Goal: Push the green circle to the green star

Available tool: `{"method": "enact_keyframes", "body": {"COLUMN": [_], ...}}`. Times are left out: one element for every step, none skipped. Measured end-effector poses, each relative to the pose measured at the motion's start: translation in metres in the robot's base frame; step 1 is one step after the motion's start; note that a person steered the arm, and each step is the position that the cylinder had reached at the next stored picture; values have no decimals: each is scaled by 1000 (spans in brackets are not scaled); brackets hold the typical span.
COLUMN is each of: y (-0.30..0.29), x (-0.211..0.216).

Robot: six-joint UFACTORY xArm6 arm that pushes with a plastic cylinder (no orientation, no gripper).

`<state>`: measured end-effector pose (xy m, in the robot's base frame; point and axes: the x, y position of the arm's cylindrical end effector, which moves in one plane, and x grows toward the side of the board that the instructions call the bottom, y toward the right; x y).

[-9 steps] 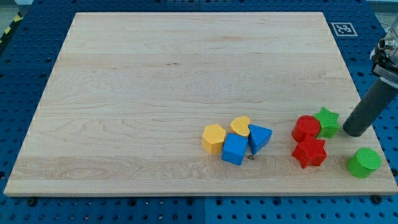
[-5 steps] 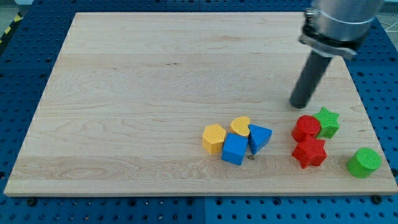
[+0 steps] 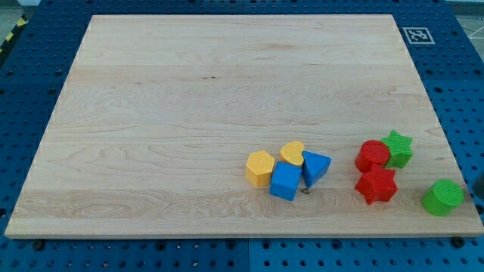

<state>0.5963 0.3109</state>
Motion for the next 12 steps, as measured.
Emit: {"method": "enact_keyframes", "body": {"y": [-4,-32,-70,-83,-83,-69,-37,-21,-26,-39,-54,-61], "x": [21,21,18,1,-7,2,2,-8,-8,-8,-10,-22]}}
